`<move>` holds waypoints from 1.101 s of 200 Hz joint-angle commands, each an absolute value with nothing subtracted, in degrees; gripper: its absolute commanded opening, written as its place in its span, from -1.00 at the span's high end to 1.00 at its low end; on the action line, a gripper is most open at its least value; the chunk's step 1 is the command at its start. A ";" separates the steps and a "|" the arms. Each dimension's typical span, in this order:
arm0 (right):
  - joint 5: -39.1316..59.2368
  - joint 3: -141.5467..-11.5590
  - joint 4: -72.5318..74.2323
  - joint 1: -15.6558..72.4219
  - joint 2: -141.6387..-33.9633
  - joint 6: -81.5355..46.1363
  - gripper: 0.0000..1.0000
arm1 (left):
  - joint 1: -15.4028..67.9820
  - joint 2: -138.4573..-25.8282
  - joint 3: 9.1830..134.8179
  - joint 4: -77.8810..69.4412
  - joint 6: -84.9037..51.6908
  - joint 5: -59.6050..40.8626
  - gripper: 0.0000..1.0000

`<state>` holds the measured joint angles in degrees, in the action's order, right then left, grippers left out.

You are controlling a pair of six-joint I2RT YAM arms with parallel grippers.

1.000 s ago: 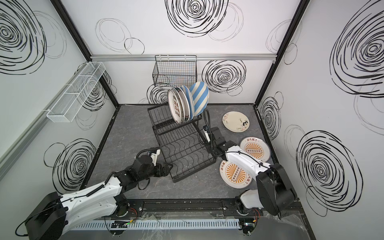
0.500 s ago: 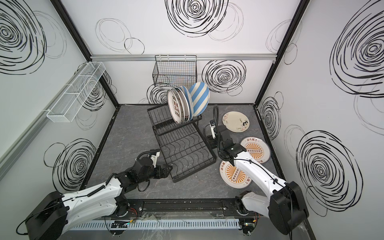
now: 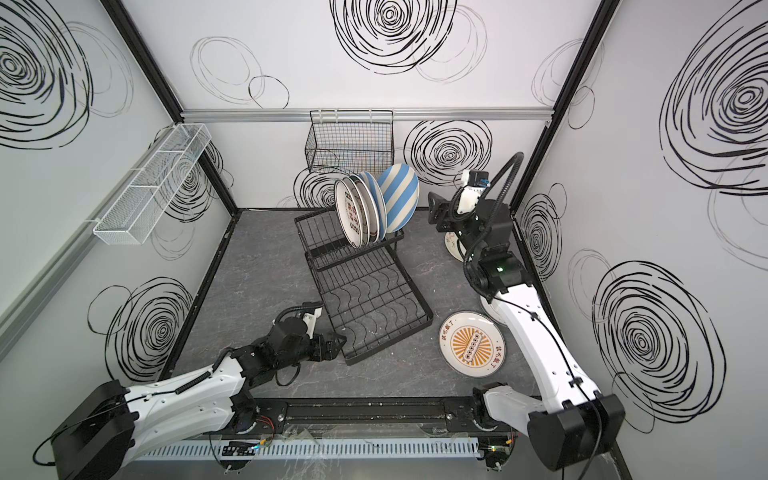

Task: Load the plates into the dish rack

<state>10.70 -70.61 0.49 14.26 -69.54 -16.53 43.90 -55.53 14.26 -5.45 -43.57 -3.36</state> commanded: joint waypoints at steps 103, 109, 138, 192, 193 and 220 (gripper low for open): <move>15.43 -76.17 4.13 18.23 -81.60 -17.30 -0.28 | 44.55 -55.28 14.49 -6.90 -41.42 -3.78 -0.92; 15.30 -76.19 4.23 18.30 -81.86 -17.45 -0.24 | 44.53 -55.38 14.69 -6.78 -41.25 -3.86 -0.92; 14.50 -76.67 4.40 19.36 -82.51 -17.34 0.02 | 44.67 -55.63 15.01 -7.28 -40.44 -4.41 -0.92; 10.09 -79.22 2.29 22.50 -83.05 -15.49 0.59 | 45.62 -56.41 15.74 -7.24 -38.68 -4.66 -0.92; 9.93 -79.35 2.15 22.63 -83.05 -15.47 0.61 | 45.66 -56.42 15.74 -7.27 -38.68 -4.66 -0.92; 8.31 -80.55 1.44 23.63 -82.82 -15.23 0.79 | 46.26 -56.78 16.05 -7.32 -38.63 -4.66 -0.92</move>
<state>10.61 -78.02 1.30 22.74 -83.33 -15.94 45.69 -56.27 14.57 -6.15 -39.75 -4.51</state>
